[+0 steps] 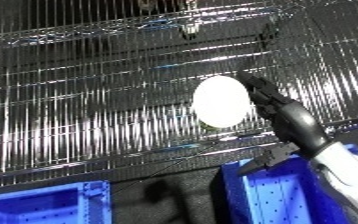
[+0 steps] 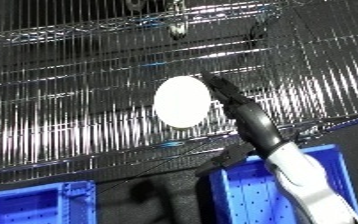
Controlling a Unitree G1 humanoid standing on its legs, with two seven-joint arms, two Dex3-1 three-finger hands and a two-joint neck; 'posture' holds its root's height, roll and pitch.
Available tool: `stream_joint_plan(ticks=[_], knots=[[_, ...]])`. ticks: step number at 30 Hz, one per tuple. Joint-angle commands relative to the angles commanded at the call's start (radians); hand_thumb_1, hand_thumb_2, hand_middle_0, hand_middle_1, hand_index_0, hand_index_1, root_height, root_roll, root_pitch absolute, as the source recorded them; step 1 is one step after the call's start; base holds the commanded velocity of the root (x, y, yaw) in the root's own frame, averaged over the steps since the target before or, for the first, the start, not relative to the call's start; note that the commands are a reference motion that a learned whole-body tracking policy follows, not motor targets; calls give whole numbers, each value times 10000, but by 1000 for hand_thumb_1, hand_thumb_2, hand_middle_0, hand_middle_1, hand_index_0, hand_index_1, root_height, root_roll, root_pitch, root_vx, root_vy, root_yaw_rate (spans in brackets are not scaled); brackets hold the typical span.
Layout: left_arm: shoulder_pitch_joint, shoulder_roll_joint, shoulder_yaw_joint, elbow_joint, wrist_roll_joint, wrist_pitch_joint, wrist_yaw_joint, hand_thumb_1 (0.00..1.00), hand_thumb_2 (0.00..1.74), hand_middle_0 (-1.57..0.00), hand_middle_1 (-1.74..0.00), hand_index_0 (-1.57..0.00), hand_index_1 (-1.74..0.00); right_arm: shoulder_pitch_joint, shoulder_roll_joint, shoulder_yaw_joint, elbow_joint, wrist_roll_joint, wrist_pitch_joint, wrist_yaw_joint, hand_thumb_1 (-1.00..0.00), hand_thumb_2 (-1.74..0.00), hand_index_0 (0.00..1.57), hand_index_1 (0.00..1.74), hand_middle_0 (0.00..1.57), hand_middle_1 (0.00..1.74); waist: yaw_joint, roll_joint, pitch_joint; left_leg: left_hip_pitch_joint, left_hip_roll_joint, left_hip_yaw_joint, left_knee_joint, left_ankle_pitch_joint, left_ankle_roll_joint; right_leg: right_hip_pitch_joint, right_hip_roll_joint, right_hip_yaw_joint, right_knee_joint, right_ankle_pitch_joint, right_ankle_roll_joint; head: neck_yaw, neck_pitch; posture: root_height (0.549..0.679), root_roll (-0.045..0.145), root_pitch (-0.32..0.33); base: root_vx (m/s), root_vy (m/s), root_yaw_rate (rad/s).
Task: Pick up the object and place it into the box
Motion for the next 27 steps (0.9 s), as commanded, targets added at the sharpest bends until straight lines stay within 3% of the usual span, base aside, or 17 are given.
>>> stream_joint_plan(ticks=[14, 27], knots=[[136, -10, -240, -321, -160, 16, -66, 0, 0, 0, 0, 0, 0, -1127, 195, 221, 435, 205, -73, -69, 0, 0, 0, 0, 0, 0, 277, 210, 0, -349, -201, -30, 124, 36, 113, -329, -61, -130, 163, 28, -67, 543, 445, 602, 61, 105, 11, 13, 11], [202, -49, -378, -490, -245, -23, -83, 0, 0, 0, 0, 0, 0, -1527, 410, 301, 667, 236, -5, -51, -650, -1131, 1020, 1131, 1020, 1131, 360, 352, 0, -381, -303, -23, 37, 119, 167, -389, -79, -198, 111, 69, -152, 748, 776, 603, 67, 109, -16, 9, 4]])
